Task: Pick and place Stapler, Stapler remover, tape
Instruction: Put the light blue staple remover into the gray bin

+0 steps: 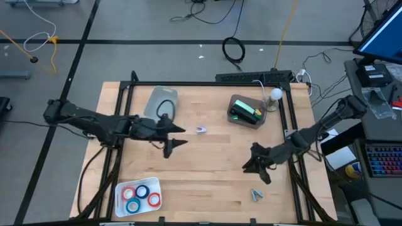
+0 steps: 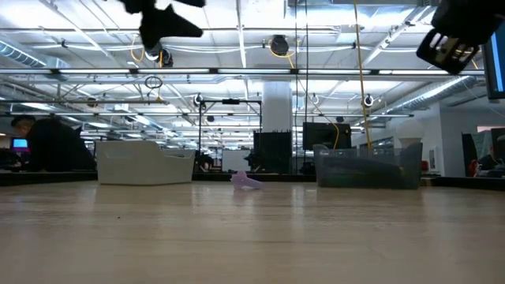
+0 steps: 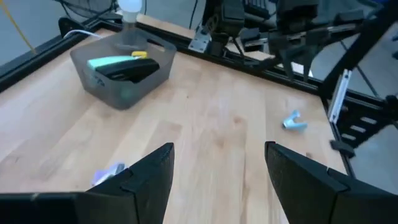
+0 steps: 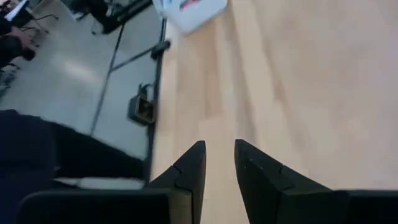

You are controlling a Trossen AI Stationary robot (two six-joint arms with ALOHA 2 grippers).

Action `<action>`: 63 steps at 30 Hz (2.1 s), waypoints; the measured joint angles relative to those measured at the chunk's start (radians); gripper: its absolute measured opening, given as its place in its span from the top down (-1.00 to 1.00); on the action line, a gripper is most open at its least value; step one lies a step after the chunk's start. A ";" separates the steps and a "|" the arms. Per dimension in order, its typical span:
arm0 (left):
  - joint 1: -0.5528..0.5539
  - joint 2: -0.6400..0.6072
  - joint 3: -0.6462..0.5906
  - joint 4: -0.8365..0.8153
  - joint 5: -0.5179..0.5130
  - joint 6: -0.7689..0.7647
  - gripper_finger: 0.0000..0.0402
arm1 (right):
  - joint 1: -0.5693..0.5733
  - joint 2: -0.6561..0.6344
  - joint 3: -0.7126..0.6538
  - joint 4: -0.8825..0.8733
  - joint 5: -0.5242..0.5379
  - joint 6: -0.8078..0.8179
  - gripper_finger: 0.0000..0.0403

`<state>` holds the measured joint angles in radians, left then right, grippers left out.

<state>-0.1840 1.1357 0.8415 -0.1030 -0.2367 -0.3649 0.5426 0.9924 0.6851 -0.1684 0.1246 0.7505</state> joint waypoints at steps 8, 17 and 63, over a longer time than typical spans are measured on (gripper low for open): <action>-0.050 -0.212 -0.197 0.030 -0.061 -0.005 -0.28 | 0.042 0.138 0.069 -0.058 -0.120 0.290 0.62; -0.062 -0.419 -0.366 0.032 -0.063 -0.038 -0.28 | 0.044 0.258 0.108 -0.129 -0.339 0.601 0.62; -0.087 -0.466 -0.440 0.025 -0.053 -0.063 -0.28 | 0.150 0.322 0.097 -0.273 -0.440 0.955 0.02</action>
<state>-0.2710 0.6693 0.4015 -0.0777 -0.2897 -0.4284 0.6929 1.3145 0.7824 -0.4413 -0.3156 1.7059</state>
